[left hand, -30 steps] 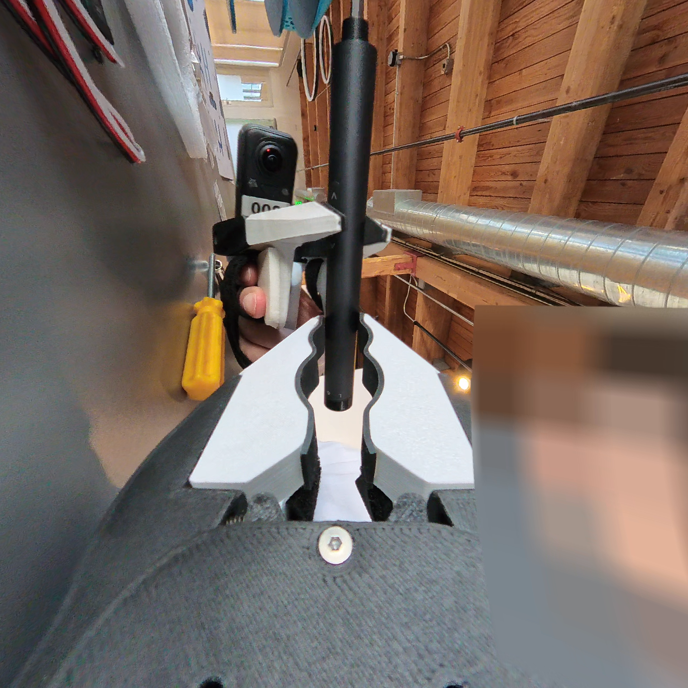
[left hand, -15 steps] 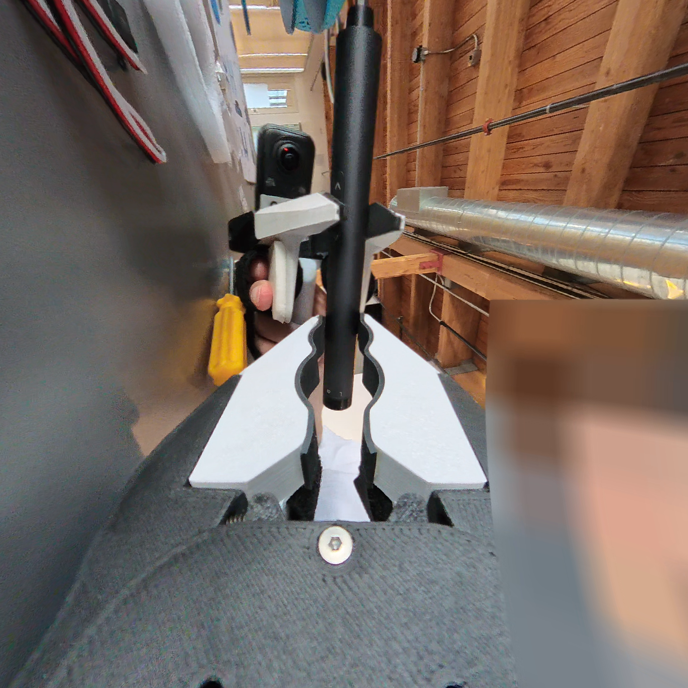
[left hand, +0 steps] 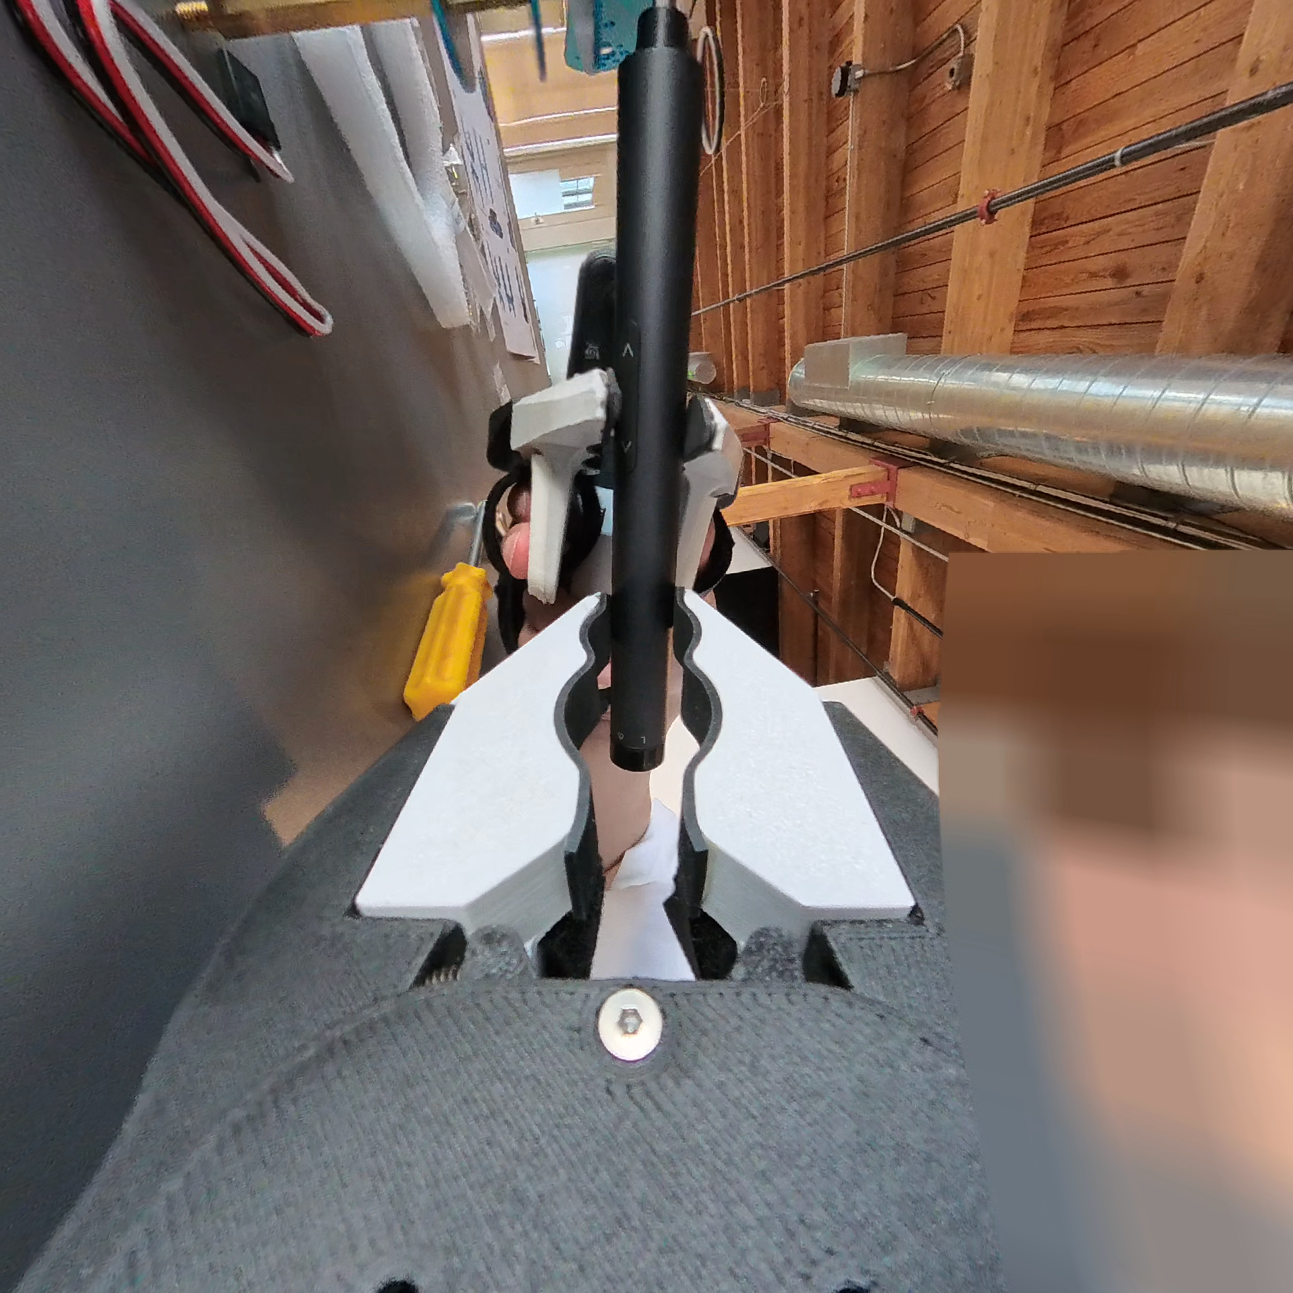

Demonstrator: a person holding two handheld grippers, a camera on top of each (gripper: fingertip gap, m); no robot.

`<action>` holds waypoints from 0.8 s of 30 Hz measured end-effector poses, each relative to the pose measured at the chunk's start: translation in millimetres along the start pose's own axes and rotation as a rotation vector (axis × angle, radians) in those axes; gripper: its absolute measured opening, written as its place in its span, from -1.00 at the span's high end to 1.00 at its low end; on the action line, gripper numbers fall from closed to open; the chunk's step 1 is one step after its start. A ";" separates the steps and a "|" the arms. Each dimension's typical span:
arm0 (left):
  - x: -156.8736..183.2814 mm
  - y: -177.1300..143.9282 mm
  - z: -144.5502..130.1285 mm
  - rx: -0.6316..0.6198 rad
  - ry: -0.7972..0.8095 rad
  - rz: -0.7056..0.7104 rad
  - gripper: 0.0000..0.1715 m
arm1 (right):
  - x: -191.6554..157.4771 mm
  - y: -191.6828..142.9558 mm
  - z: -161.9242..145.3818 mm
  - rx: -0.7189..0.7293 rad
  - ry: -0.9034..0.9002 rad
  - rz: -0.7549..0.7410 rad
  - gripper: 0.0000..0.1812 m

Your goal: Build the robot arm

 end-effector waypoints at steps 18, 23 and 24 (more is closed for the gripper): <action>-3.4 2.1 -3.6 -0.032 -0.047 -0.068 0.77 | 6.2 1.1 -1.8 0.071 0.111 0.121 0.83; -4.4 1.3 -4.3 -0.036 -0.022 -0.027 0.81 | 6.8 2.1 -1.5 0.067 0.102 0.115 0.82; -4.1 1.1 -4.5 -0.032 -0.010 -0.011 0.82 | 6.4 1.8 -0.9 0.069 0.095 0.107 0.80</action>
Point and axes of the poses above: each gripper's, where its closed fingertips meet, y out along the fingers, z out of its top, x = y × z across the jaws, the point moved 7 cm from there along -y, back along the fingers, and after that the axes turned 12 degrees about -y, right-handed, at the moved point
